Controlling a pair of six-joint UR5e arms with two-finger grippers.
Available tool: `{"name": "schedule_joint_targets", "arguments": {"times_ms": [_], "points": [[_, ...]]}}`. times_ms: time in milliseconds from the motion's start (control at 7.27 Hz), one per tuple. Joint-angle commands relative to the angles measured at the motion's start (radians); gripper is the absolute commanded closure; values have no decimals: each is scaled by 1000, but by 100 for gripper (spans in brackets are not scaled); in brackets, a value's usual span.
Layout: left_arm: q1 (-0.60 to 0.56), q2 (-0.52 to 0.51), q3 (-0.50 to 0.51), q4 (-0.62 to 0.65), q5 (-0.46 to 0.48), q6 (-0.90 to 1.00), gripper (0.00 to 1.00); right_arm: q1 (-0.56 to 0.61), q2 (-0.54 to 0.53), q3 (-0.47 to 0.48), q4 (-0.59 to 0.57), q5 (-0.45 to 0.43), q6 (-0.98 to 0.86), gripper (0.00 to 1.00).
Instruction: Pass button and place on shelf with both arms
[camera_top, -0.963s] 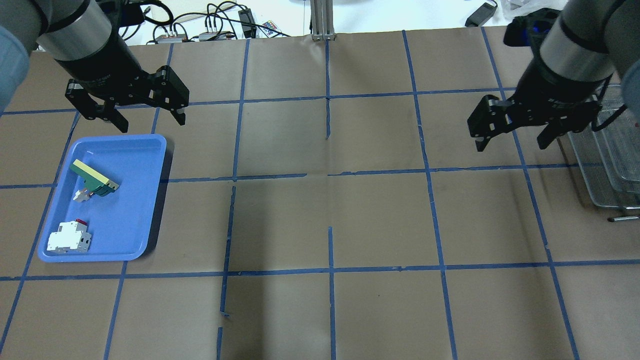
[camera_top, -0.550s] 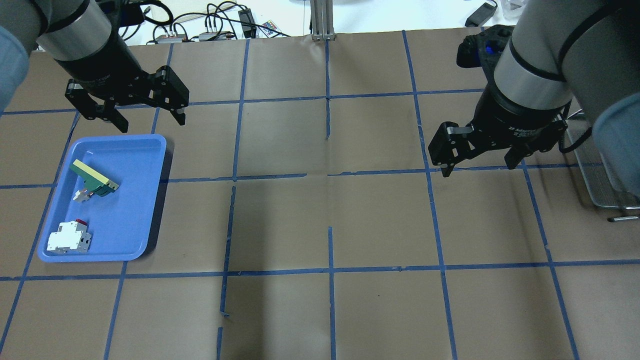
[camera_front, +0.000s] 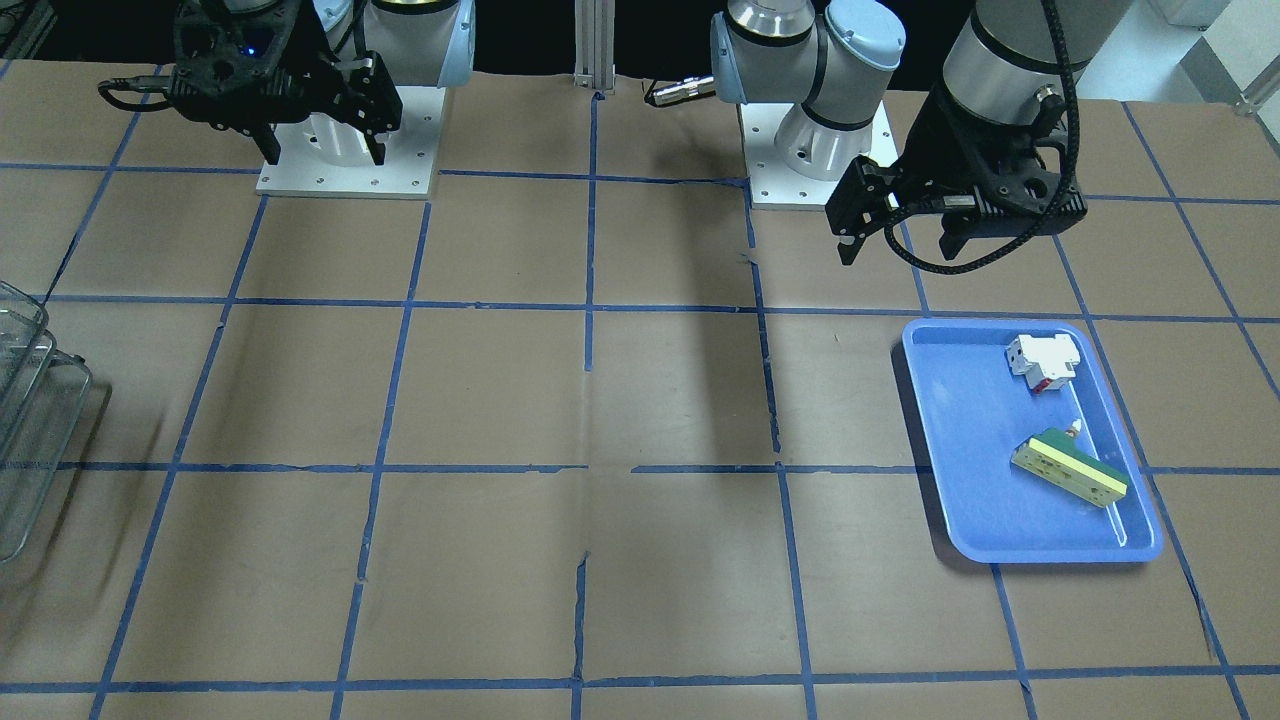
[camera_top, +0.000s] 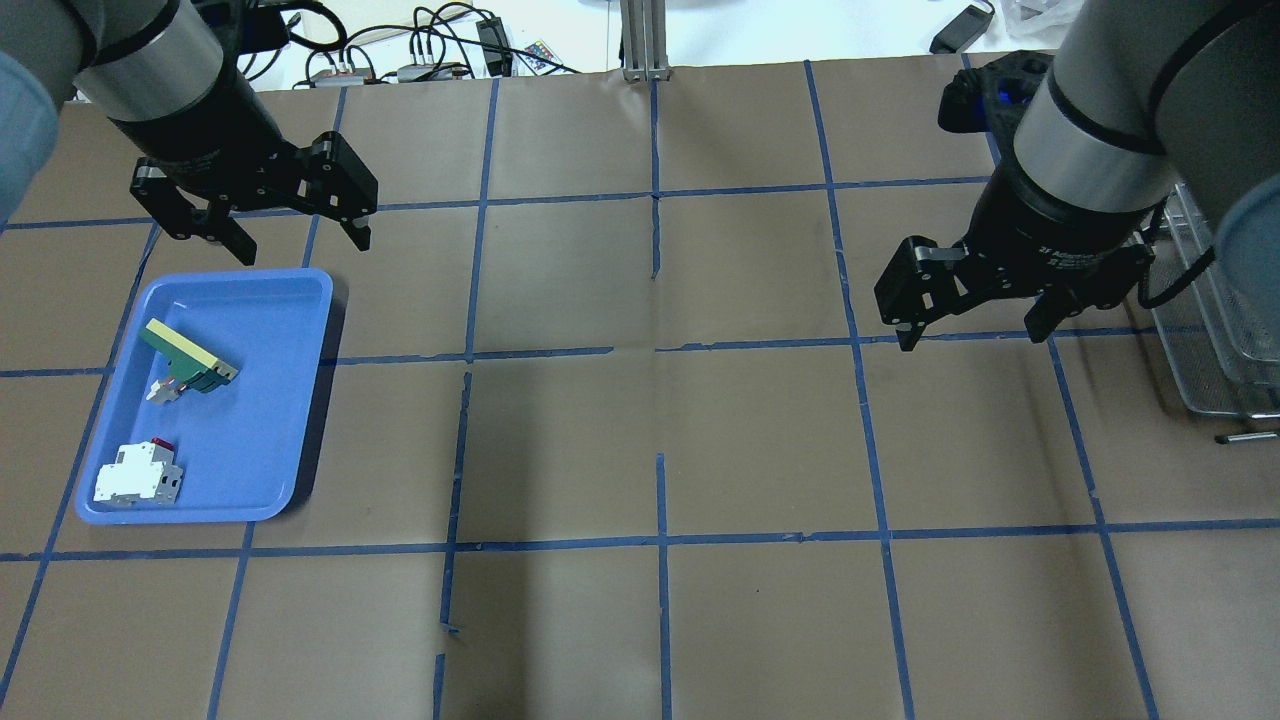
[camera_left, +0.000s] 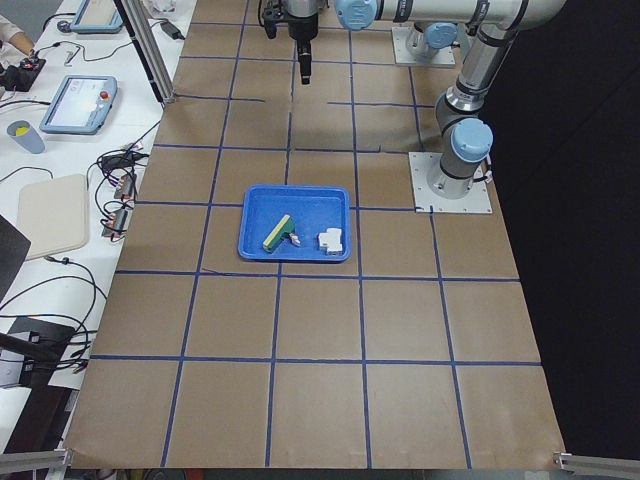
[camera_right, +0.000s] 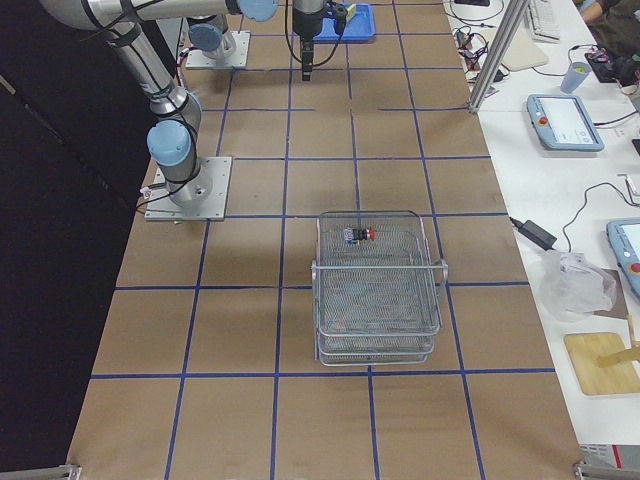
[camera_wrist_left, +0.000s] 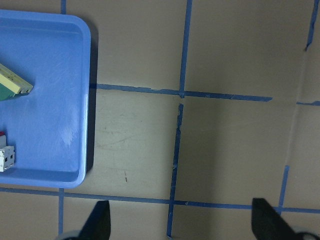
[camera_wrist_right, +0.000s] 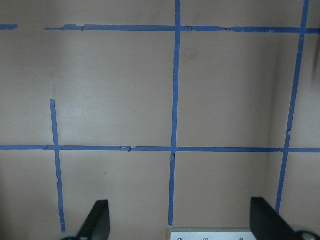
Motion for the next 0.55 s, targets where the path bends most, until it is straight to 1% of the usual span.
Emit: {"name": "schedule_joint_targets", "arguments": {"times_ms": [0,413], "points": [[0,0,0,1,0,0,0,-21,-1,4,3,-1,0,0],[0,0,0,1,0,6,0,-21,-3,4,3,4,0,0]]}}
